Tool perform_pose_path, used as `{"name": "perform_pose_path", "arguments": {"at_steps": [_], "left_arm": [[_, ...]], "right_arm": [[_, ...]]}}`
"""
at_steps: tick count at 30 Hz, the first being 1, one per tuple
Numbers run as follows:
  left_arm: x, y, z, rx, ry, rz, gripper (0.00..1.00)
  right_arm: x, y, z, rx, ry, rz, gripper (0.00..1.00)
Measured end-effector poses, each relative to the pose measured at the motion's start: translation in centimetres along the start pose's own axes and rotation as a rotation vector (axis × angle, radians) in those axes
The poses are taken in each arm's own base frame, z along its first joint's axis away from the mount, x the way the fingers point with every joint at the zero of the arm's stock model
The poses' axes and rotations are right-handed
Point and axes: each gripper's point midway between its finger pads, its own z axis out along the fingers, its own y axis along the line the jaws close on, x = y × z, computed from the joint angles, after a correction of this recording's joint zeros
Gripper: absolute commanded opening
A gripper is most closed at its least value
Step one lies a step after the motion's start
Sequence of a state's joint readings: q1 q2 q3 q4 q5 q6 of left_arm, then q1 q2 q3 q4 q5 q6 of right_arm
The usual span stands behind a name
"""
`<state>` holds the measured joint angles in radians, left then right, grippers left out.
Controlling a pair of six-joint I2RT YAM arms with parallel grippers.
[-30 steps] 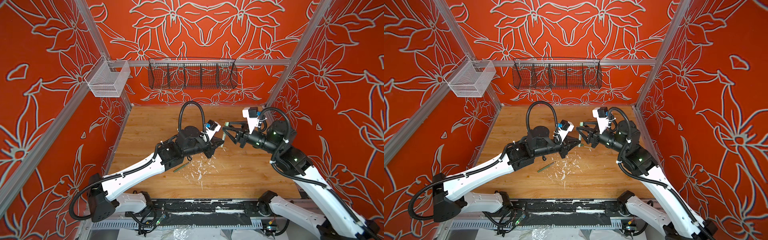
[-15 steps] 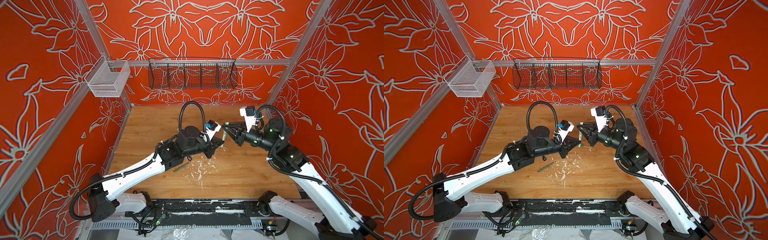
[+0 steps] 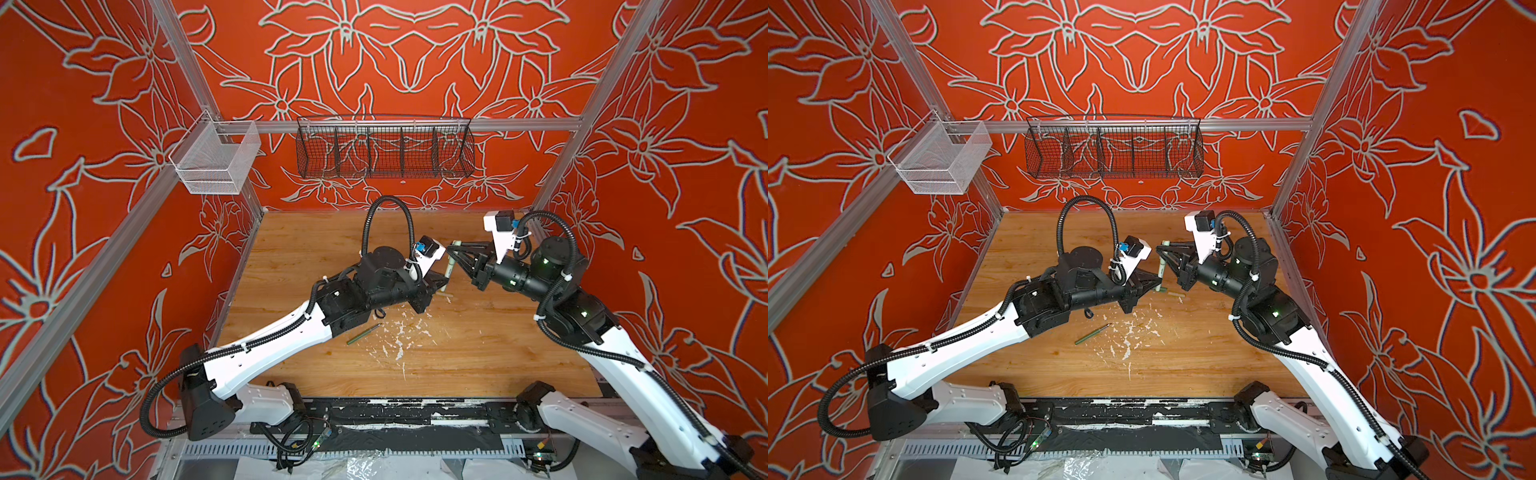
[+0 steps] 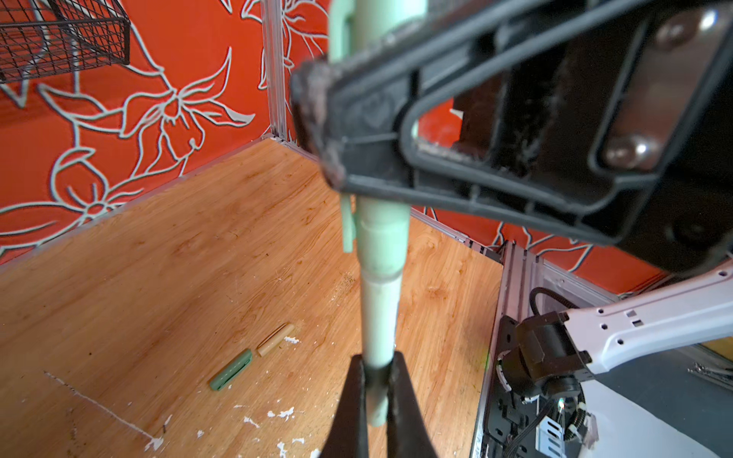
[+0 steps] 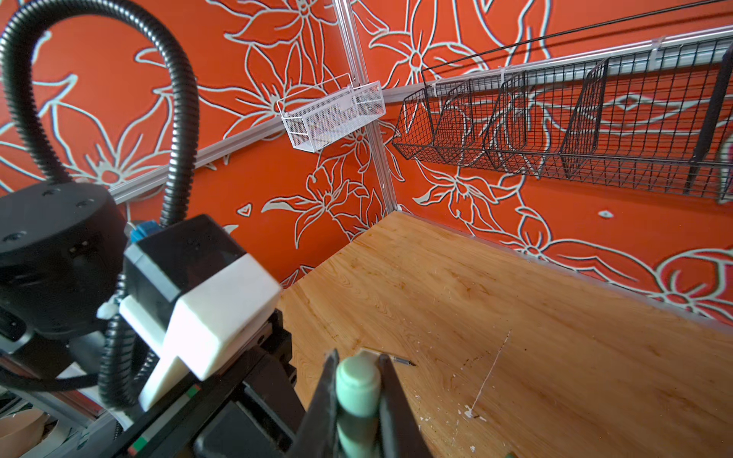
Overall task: Insert pens into pen caps
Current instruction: Put on the pen cap to the pen.
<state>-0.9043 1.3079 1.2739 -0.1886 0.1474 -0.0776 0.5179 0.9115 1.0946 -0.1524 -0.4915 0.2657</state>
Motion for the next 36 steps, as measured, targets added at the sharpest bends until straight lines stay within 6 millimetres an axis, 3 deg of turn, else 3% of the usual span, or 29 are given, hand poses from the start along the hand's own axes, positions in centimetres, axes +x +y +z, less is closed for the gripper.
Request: {"name": "perform_pose_path", "arguments": {"at_steps": [18,26,36], "left_arm": [[3.8,0.5,1.1,0.008,0.175,0.005,0.00],[3.3,0.1,1.0,0.026,0.164,0.008,0.00],[2.8,1.0,1.0,0.003,0.143,-0.022,0.00]], "right_arm": [[4.9,-1.3,-0.3,-0.027,-0.068,0.087,0.00],[4.2,-1.1,-0.9,-0.030,-0.113,0.100,0.00],[4.2,-2.4,-0.3,0.019,-0.133,0.158,0.00]]}}
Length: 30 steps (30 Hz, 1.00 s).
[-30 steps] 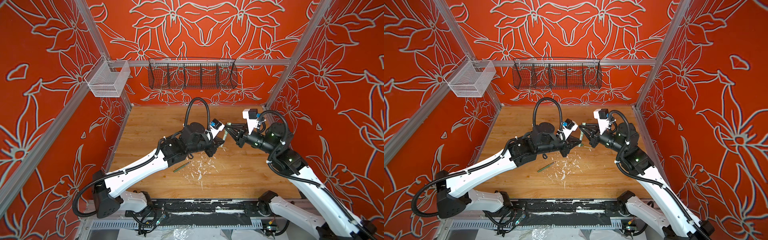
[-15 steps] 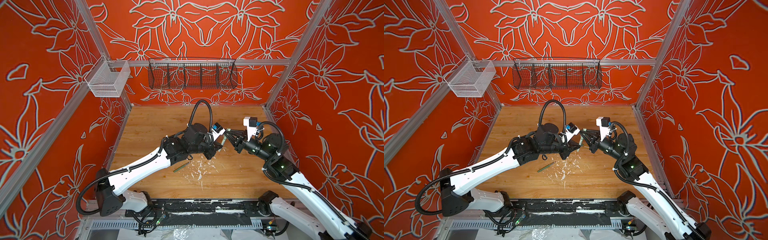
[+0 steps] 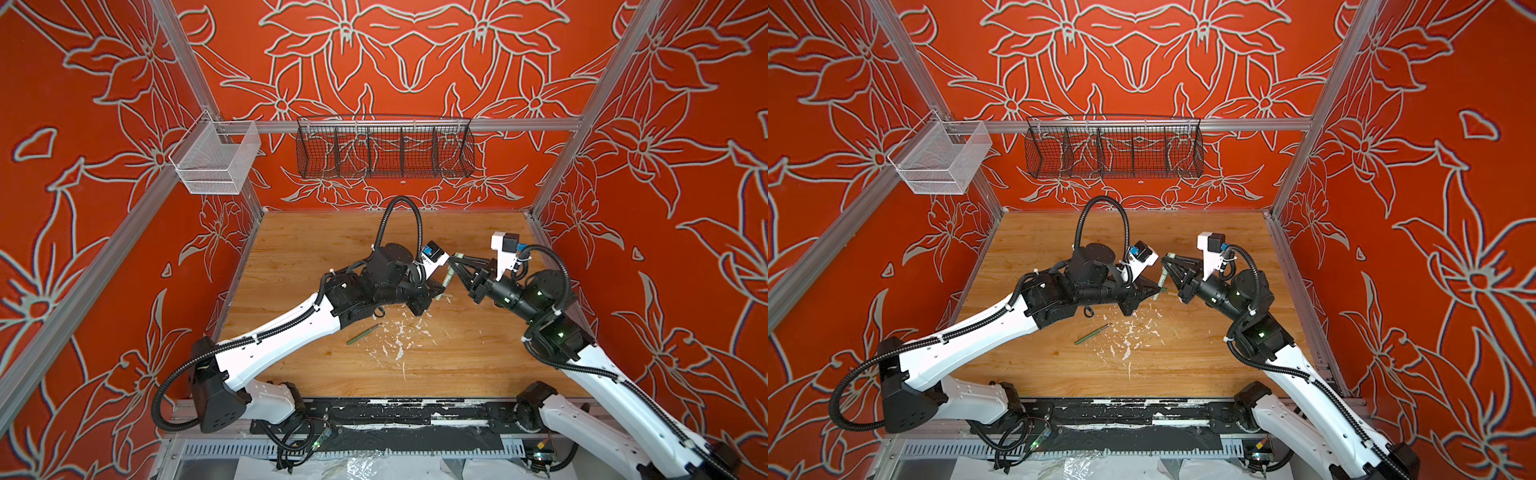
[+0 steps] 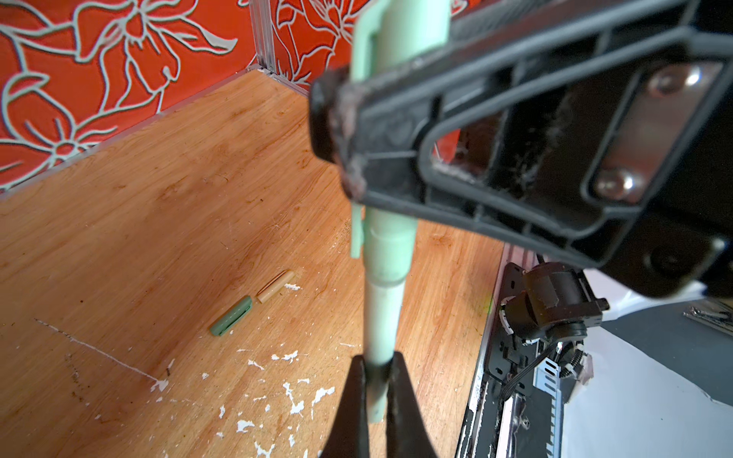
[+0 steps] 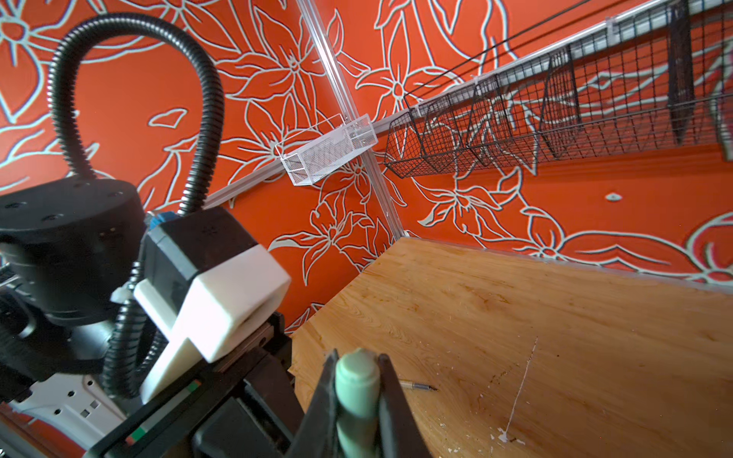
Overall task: Insert pens into pen caps
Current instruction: Put on the pen cap to the pen.
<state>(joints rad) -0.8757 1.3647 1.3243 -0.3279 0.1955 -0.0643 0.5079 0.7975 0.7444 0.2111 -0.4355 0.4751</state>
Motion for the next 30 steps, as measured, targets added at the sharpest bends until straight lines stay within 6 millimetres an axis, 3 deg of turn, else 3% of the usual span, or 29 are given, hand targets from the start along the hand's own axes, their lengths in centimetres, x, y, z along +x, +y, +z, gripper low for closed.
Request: {"name": "perform_pose_path", "arguments": {"at_steps": [2,5,6,9,10,12,14,21,25,30], "left_arm": [[-2.8,0.5,-0.5,-0.016,-0.106,0.002,0.00],[-5.6,1.5,-1.7,-0.044,-0.212,-0.006,0.04],[-6.2,1.5,-2.1,-0.045,-0.238,-0.006,0.10],[-7.2,1.1,-2.9,-0.034,-0.279,-0.009,0.36],[-7.3,1.0,-3.1,-0.031,-0.285,-0.005,0.55],[-7.3,0.8,-3.4,-0.029,-0.287,-0.007,0.80],[-6.7,0.8,-3.7,-0.029,-0.282,-0.012,0.91],[-2.0,0.4,-4.0,0.004,-0.177,-0.004,1.00],[0.7,-0.3,-2.6,0.071,-0.090,-0.007,1.00],[2.0,-0.2,-0.7,0.094,-0.032,-0.022,1.00]], "right_arm": [[1.7,-0.6,0.0,0.025,0.067,0.033,0.00],[2.1,-0.8,0.0,0.048,0.100,0.055,0.00],[2.2,-0.9,0.1,0.053,0.111,0.062,0.00],[2.1,-1.2,0.7,0.063,0.124,0.081,0.00],[2.1,-1.5,0.9,0.071,0.130,0.087,0.00],[1.8,-1.9,1.2,0.092,0.137,0.093,0.00],[1.0,-2.4,1.3,0.114,0.128,0.096,0.00],[-2.9,-3.5,0.7,0.156,0.046,0.114,0.00],[-2.5,-3.0,1.3,0.104,0.072,0.156,0.00],[-2.1,-2.4,1.6,0.060,0.095,0.189,0.00]]}}
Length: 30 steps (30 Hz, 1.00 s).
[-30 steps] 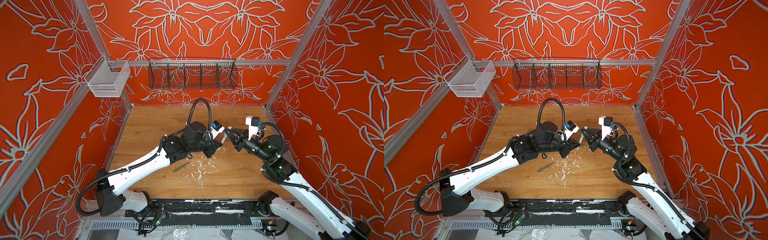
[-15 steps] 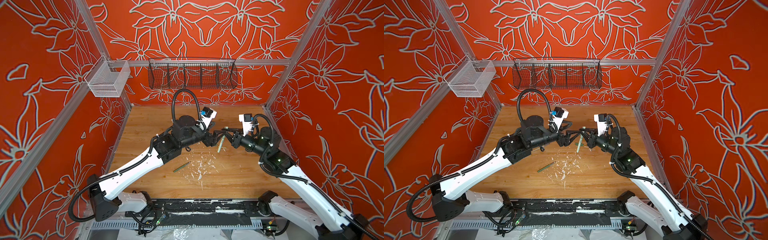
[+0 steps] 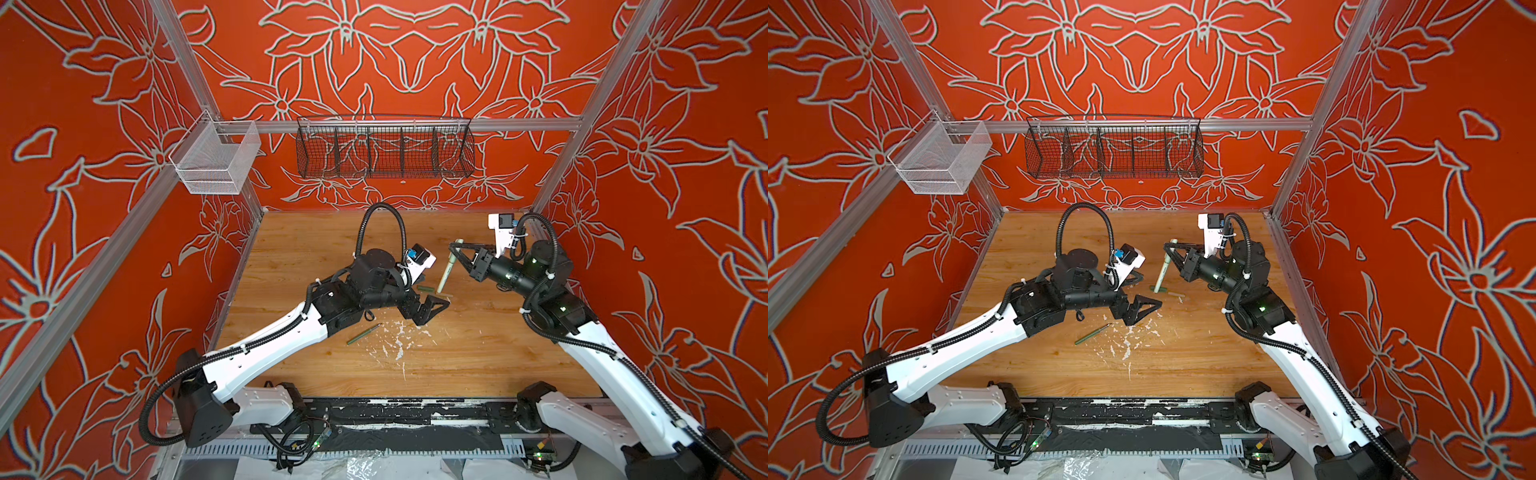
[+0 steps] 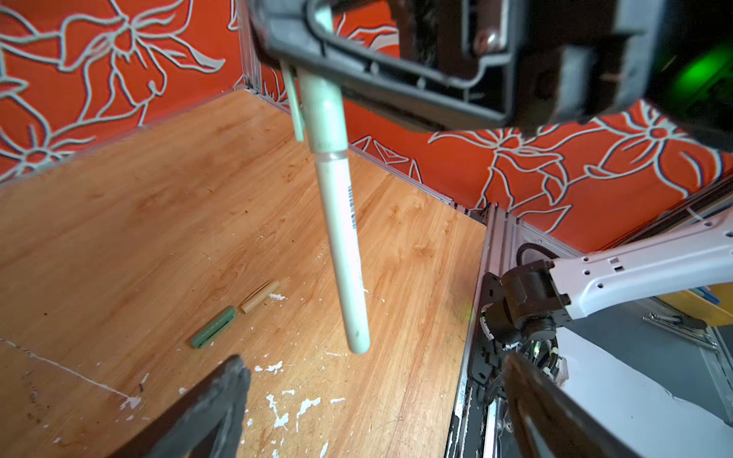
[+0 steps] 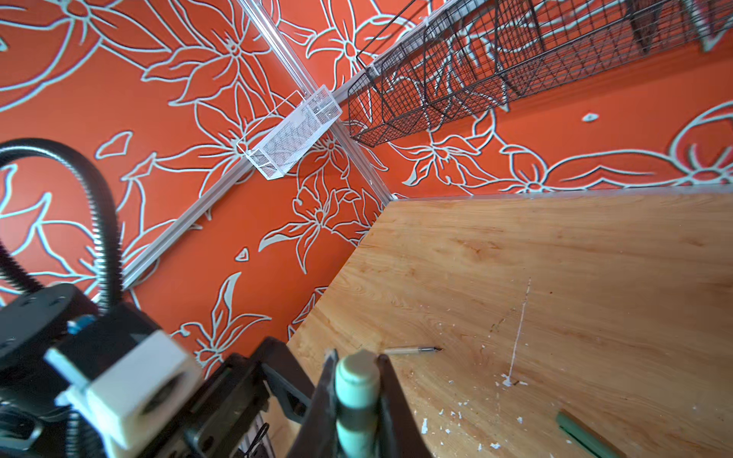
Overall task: Insert pens into pen caps
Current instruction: Put on the pen cap to the pen.
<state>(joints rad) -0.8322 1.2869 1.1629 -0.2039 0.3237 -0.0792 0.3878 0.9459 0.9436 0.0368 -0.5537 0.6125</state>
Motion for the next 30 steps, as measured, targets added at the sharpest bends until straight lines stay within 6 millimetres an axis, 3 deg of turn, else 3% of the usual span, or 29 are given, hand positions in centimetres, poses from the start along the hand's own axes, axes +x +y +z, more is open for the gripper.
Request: {"name": "perform_pose_path", "arguments": {"at_steps": [11,20,30], "left_arm": [[-0.3,-0.7,2.1,0.074,0.039,-0.050,0.69],[-0.3,-1.6,2.0,0.128,0.047,-0.050,0.63],[-0.1,-1.5,1.8,0.118,0.066,-0.027,0.50]], "right_arm": [[-0.9,3.0,-2.1,-0.095,-0.057,-0.076,0.00],[0.1,2.5,-1.8,-0.088,-0.018,-0.100,0.00],[1.1,2.1,-1.2,-0.101,0.032,-0.098,0.00]]}}
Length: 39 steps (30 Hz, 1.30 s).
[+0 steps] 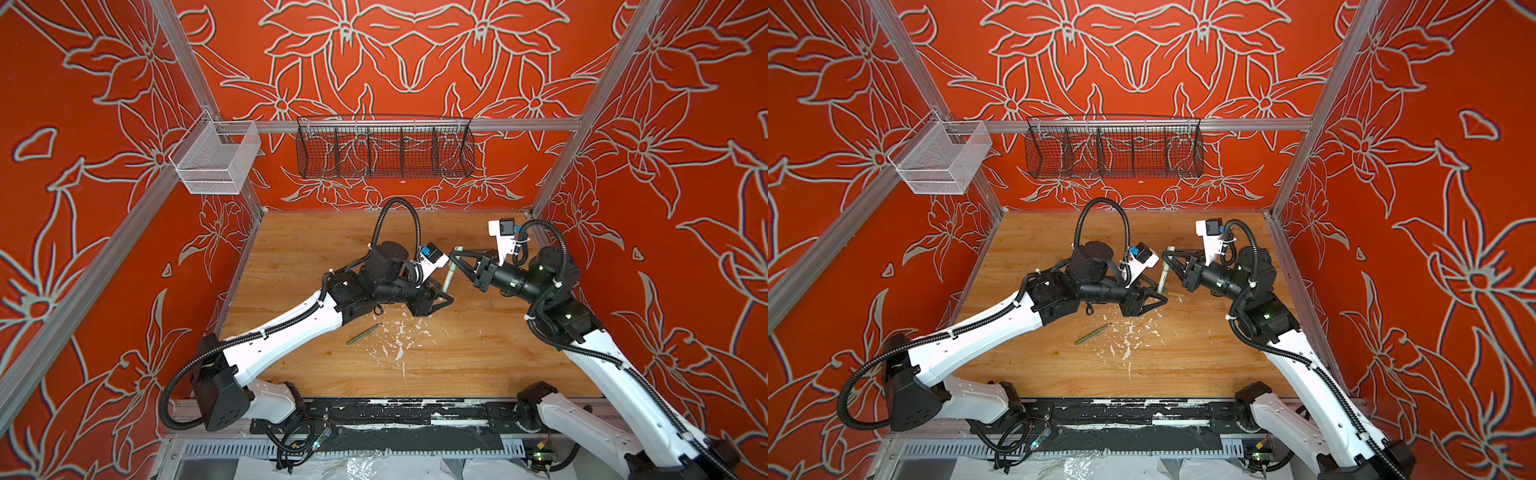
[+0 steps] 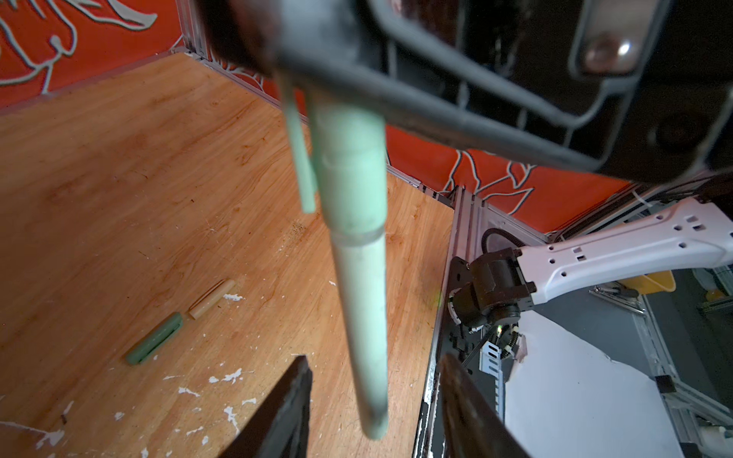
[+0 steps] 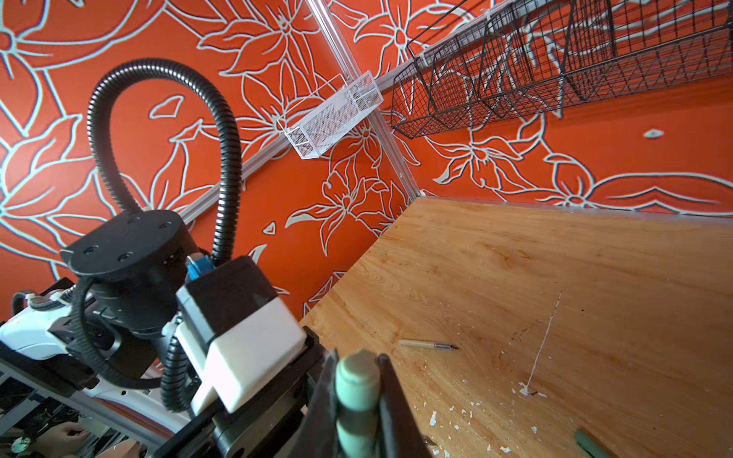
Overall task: Insert pens into pen caps
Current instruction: Put on the pen cap to the pen.
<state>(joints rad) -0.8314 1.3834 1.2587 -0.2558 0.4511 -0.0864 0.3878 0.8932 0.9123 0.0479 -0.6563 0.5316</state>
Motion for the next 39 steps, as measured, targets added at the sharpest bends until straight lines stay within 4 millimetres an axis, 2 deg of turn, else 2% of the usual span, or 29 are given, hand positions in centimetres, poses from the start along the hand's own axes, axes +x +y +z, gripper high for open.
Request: {"name": "perform_pose_path", "arguments": {"at_steps": [5,9,11,15,28,39], "left_arm": [[0.3,0.2,-0.1,-0.011,0.010,0.000,0.45],[0.2,0.3,-0.2,-0.016,0.009,-0.004,0.29],[0.2,0.4,-0.3,-0.022,0.004,-0.008,0.13],[0.1,0.5,-0.4,-0.026,-0.001,-0.013,0.00],[-0.9,0.8,0.0,-0.021,0.006,-0.062,0.00],[-0.5,0.7,0.1,-0.005,0.038,-0.081,0.00]], "right_arm": [[0.2,-0.1,0.0,0.003,0.009,-0.002,0.00],[0.2,0.0,-0.1,0.003,0.007,-0.004,0.00],[0.2,0.0,-0.1,0.001,0.008,-0.005,0.00],[0.2,0.1,-0.1,0.000,0.008,-0.009,0.00],[-0.2,0.2,-0.5,-0.008,-0.024,-0.061,0.00],[0.9,0.1,-1.2,-0.020,-0.061,-0.103,0.00]]}}
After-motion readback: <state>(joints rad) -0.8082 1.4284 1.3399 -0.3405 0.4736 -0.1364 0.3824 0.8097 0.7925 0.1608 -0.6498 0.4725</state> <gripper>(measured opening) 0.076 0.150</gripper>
